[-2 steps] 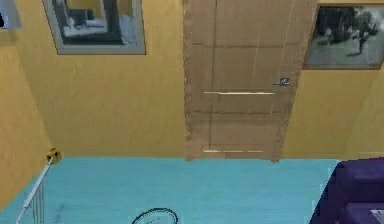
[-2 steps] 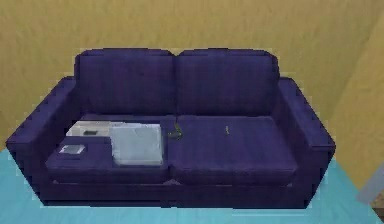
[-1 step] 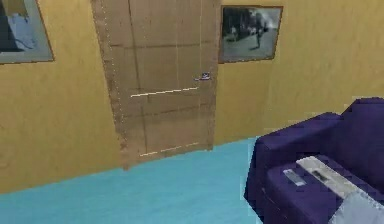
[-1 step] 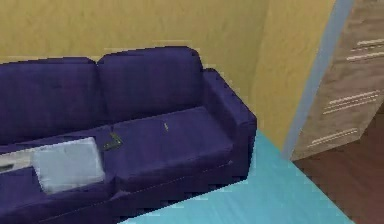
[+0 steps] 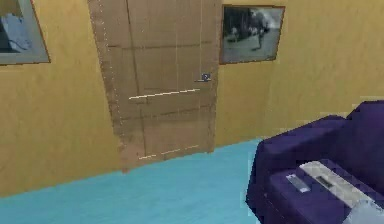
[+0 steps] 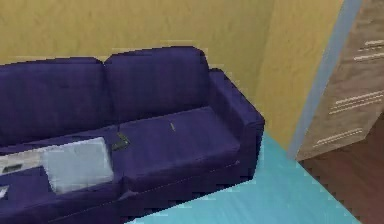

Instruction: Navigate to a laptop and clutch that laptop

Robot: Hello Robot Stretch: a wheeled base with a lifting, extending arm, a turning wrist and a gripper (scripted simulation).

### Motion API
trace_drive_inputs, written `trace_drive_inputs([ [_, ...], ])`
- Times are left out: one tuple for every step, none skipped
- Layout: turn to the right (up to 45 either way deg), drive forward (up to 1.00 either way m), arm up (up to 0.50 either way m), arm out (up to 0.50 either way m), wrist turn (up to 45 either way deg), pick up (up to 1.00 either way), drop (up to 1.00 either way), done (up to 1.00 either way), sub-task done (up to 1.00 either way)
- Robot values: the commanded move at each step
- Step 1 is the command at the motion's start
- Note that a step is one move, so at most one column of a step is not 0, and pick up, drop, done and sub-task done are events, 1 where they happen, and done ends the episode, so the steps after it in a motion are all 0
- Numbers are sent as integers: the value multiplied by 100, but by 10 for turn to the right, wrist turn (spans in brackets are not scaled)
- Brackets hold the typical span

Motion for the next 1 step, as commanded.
trace_drive_inputs([
  [-450,0,0,0,0,0,0,0,0],
])
